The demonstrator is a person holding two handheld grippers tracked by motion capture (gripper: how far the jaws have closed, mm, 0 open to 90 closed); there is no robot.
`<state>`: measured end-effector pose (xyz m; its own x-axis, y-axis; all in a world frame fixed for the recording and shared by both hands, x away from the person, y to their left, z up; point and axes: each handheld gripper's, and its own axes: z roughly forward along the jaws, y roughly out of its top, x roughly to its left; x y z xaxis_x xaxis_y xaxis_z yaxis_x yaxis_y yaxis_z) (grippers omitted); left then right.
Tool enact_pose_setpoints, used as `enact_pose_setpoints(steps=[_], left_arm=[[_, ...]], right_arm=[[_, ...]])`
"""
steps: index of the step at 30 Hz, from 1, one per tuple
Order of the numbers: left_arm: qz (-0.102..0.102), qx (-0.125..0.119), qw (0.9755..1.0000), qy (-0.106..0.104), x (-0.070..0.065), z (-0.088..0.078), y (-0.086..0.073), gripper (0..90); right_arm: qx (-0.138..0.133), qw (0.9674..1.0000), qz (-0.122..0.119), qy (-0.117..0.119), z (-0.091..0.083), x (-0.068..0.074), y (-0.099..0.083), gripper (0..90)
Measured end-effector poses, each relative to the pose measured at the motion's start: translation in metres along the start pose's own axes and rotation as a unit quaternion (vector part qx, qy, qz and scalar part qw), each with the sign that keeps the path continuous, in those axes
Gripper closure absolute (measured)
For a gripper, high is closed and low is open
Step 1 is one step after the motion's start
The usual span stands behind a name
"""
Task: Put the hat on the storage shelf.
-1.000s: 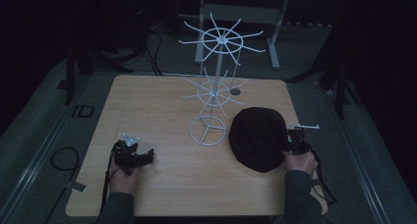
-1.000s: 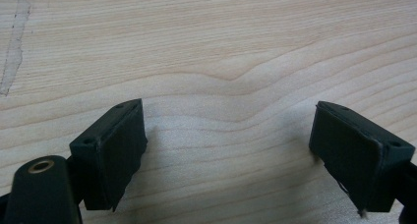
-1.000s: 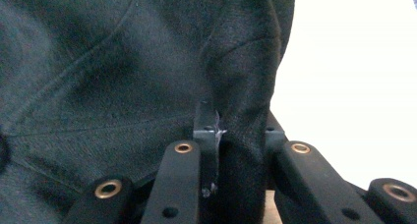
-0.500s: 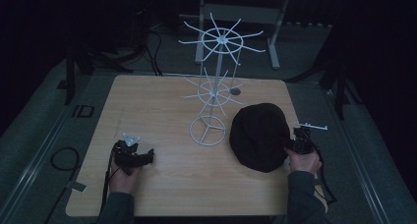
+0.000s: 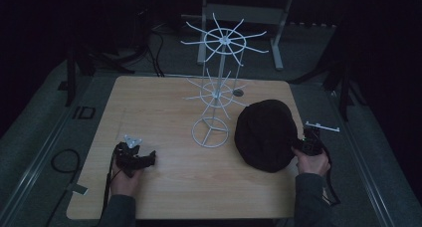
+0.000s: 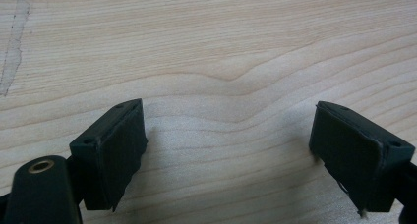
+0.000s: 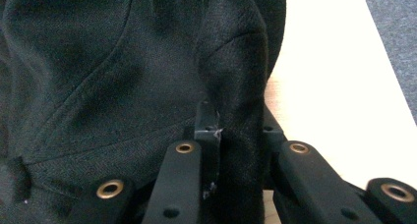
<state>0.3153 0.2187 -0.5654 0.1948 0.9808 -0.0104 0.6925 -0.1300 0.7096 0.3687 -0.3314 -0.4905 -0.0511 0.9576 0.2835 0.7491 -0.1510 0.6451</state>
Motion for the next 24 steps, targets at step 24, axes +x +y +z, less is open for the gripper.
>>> enact_pose_setpoints(steps=[24], left_arm=[[0.0,0.0,1.0,-0.001,0.0,0.0,0.0,14.5]], right_arm=[[-0.046,0.998,0.022,0.037,-0.024,-0.008,0.014,78.4]])
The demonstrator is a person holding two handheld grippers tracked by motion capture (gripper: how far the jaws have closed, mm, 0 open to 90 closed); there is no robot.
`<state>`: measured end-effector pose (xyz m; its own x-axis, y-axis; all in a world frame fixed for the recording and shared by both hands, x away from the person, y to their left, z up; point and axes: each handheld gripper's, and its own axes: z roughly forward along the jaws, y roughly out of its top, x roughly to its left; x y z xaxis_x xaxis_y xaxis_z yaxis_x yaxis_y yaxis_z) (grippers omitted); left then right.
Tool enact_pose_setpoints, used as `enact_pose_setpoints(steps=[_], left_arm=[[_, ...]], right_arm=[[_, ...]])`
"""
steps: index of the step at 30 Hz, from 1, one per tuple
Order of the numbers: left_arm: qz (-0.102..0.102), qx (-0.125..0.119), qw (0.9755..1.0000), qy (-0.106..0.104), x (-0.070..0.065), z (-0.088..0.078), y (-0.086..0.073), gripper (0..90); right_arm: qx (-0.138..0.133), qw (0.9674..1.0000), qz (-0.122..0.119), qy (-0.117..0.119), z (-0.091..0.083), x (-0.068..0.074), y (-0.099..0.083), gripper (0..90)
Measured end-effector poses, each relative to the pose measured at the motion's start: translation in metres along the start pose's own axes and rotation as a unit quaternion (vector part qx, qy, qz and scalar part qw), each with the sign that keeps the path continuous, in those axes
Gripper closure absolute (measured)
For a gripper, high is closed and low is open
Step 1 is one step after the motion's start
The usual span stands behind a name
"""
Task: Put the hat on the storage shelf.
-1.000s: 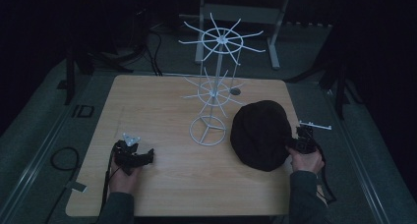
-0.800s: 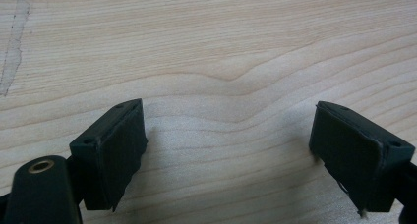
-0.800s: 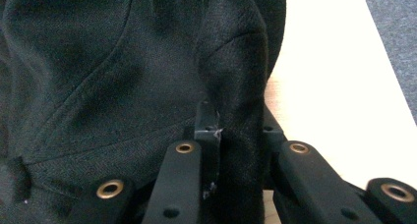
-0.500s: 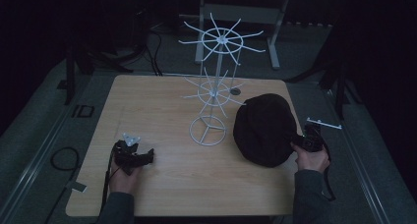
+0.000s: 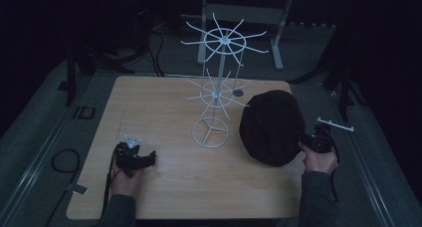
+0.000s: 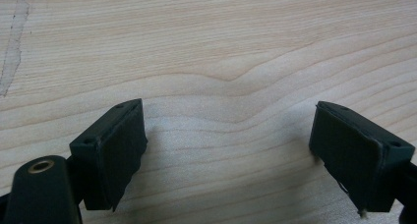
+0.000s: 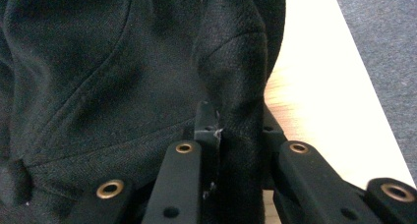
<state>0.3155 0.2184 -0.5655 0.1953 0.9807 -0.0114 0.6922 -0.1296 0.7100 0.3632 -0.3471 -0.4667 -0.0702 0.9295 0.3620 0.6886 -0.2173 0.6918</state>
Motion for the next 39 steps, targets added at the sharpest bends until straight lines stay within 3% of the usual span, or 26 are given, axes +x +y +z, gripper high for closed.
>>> enact_pose_setpoints(steps=[25,39], left_arm=[[0.0,0.0,1.0,0.0,0.0,0.0,0.0,14.5],[0.0,0.0,1.0,0.0,0.0,0.0,0.0,14.5]], right_arm=[[-0.037,0.9985,0.02,0.034,-0.025,-0.004,0.014,78.3],[-0.056,0.9969,0.018,0.052,-0.038,0.001,0.025,78.3]])
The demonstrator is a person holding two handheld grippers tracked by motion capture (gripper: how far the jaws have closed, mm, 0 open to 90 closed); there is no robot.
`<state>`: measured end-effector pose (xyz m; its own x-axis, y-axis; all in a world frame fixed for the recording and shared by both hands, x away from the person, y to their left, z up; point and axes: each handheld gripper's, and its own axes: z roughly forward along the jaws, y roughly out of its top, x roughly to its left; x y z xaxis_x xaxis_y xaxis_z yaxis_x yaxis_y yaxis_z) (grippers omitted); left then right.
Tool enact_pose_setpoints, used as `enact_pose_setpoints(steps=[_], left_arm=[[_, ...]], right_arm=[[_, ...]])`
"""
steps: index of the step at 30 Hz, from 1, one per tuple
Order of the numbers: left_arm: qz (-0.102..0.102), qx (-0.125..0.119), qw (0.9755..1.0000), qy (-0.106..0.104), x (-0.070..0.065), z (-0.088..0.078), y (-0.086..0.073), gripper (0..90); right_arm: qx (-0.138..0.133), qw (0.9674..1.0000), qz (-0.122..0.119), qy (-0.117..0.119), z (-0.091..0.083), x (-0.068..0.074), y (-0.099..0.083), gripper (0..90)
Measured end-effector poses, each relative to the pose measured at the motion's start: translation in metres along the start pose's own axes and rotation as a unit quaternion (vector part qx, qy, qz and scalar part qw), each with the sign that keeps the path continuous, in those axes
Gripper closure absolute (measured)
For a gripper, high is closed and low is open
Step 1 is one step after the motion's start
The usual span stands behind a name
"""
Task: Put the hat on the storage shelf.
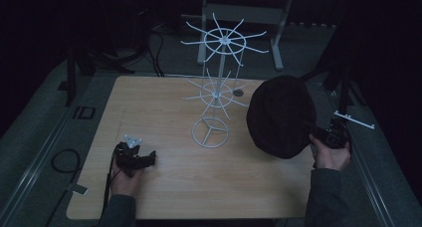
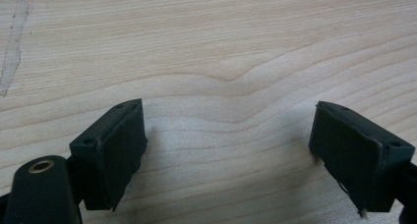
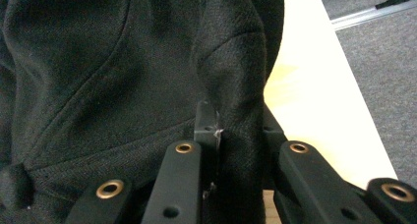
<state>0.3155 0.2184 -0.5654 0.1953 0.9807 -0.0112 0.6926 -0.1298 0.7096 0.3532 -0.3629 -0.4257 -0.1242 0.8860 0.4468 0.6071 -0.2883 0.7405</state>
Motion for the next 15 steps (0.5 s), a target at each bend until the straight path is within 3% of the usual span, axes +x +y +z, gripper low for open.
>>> enact_pose_setpoints(steps=[15], left_arm=[[-0.001,-0.001,1.0,0.0,0.0,0.0,0.0,14.5]], right_arm=[[-0.02,0.9997,-0.008,0.013,-0.011,0.009,0.011,78.2]])
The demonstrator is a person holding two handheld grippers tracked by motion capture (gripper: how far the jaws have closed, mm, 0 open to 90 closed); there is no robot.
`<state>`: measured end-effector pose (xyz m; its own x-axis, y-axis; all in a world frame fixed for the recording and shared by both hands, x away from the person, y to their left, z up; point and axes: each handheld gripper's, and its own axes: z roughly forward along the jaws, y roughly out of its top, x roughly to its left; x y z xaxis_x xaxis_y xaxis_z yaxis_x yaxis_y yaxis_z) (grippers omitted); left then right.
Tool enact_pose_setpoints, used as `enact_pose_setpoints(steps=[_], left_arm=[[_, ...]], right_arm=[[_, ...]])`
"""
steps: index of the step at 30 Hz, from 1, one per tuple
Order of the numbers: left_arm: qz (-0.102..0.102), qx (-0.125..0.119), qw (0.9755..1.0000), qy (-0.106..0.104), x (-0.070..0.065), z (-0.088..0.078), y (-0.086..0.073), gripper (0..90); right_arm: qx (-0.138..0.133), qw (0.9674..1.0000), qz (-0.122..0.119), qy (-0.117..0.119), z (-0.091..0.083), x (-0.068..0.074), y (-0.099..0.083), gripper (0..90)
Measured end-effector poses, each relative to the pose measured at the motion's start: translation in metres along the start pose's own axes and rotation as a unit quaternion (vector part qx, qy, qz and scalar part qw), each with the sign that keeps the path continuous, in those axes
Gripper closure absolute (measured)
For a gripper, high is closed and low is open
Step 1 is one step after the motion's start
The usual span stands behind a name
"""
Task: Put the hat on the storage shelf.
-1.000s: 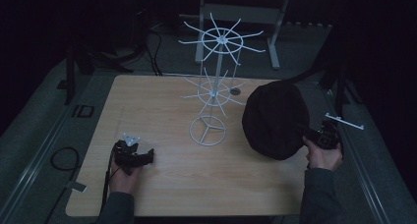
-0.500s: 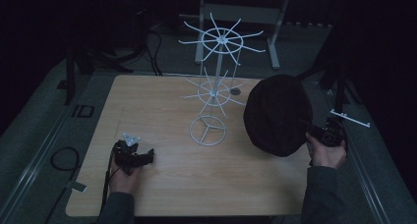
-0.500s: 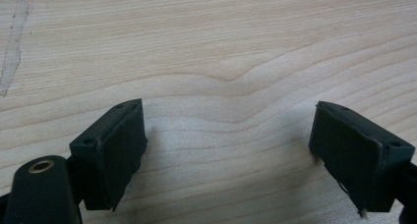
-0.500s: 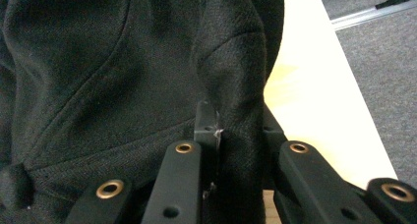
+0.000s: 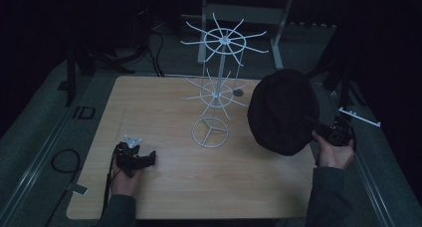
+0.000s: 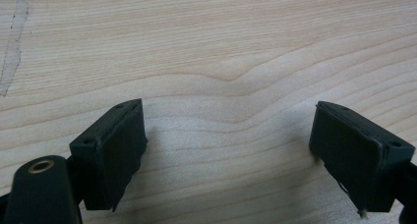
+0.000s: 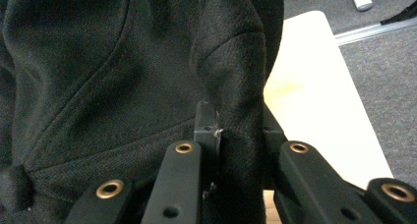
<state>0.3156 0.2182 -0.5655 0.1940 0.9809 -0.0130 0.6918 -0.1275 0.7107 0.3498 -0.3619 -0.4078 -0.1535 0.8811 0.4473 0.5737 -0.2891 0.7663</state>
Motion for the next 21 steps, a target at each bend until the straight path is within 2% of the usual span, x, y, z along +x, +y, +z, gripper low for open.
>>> enact_pose_setpoints(steps=[21], left_arm=[[0.001,0.0,1.0,0.0,0.0,0.0,0.0,14.5]], right_arm=[[-0.02,0.999,0.003,0.039,-0.006,0.012,0.019,78.2]])
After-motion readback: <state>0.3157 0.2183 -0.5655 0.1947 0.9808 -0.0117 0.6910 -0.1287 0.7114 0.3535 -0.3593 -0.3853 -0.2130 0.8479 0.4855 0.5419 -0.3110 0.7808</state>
